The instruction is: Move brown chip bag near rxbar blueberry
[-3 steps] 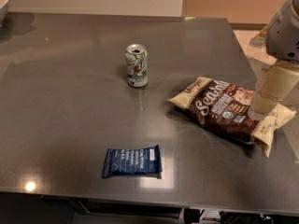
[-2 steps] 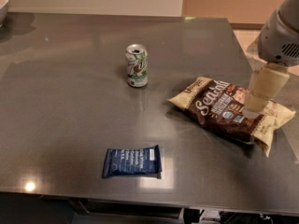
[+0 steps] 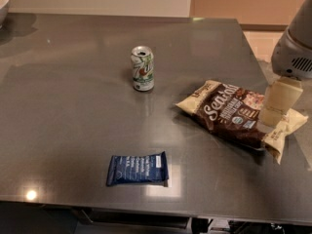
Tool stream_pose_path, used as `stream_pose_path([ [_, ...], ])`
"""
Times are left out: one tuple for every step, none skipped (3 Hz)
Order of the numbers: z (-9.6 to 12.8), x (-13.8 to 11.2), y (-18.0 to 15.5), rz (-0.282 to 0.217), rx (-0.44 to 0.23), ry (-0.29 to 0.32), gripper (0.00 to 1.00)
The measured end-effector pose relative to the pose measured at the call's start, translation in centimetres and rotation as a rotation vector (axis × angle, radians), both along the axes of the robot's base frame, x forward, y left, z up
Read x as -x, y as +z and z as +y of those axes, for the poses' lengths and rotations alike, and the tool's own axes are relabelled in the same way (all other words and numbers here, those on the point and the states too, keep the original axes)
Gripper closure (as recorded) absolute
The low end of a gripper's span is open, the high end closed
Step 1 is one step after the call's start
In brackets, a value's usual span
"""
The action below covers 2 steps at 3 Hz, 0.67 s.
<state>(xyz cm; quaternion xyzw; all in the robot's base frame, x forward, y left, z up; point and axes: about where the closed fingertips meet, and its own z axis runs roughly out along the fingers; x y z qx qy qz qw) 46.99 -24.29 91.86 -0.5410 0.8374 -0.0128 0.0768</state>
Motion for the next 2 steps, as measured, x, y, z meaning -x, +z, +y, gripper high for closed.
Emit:
stream_pose_path([
  [-1.1, 0.9, -1.1, 0.046, 0.017, -0.080, 0.00],
  [-1.8, 1.5, -2.9, 0.072, 0.007, -0.133, 0.00],
])
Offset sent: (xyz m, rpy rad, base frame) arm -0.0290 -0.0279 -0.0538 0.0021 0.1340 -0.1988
